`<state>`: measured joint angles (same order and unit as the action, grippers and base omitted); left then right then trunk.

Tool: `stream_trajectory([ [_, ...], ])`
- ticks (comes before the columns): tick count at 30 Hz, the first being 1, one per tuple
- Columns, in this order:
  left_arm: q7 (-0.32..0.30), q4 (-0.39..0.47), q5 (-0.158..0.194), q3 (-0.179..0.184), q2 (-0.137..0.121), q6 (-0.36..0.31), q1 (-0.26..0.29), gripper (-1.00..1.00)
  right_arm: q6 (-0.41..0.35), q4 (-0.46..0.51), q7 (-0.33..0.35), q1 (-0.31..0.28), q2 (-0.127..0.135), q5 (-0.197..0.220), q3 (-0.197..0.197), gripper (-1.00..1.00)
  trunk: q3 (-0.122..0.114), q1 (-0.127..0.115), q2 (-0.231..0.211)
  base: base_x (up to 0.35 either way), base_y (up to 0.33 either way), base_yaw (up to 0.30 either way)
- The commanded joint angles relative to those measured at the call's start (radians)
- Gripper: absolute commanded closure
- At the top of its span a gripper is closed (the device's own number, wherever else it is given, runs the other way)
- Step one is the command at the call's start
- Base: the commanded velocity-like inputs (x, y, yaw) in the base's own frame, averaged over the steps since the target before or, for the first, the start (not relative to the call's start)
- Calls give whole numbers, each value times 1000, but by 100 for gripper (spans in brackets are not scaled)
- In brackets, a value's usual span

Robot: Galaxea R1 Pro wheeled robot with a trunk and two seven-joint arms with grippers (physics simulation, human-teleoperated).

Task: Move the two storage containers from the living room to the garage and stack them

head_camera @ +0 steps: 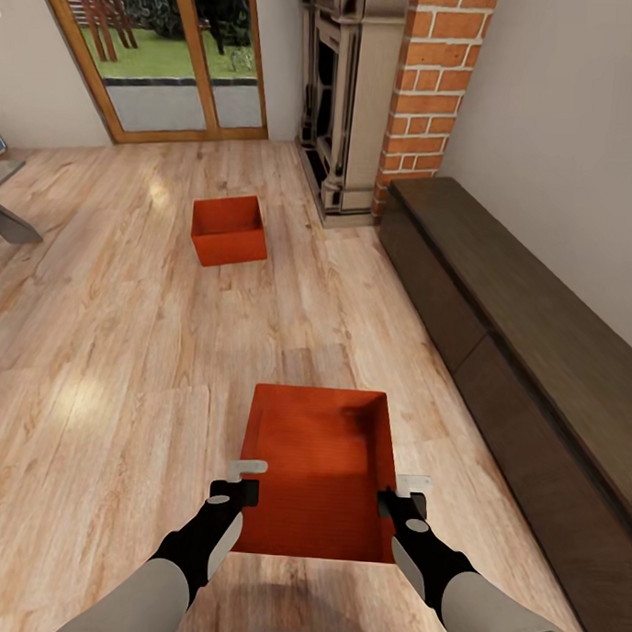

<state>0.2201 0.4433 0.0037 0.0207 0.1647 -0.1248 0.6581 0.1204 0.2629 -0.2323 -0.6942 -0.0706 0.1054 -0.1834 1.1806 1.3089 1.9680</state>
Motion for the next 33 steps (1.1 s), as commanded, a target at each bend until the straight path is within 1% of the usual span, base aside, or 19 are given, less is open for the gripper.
stream_trajectory([
  [1,8,2,1,4,-1,-7,0,100,5,-1,-2,-1,1,10,-8,100,-3,-4,-7,0,0,0],
  [22,8,2,1,4,-1,-7,0,100,1,-1,-3,-1,0,6,-8,100,-68,-85,-154,0,0,0],
  [27,8,2,1,4,-1,-7,0,100,-3,-2,-2,-1,-7,8,-7,100,-84,-104,-189,0,0,0],
  [33,8,2,1,4,-1,-7,0,100,1,-2,0,-1,-8,8,-7,100,-103,-127,-231,0,0,0],
])
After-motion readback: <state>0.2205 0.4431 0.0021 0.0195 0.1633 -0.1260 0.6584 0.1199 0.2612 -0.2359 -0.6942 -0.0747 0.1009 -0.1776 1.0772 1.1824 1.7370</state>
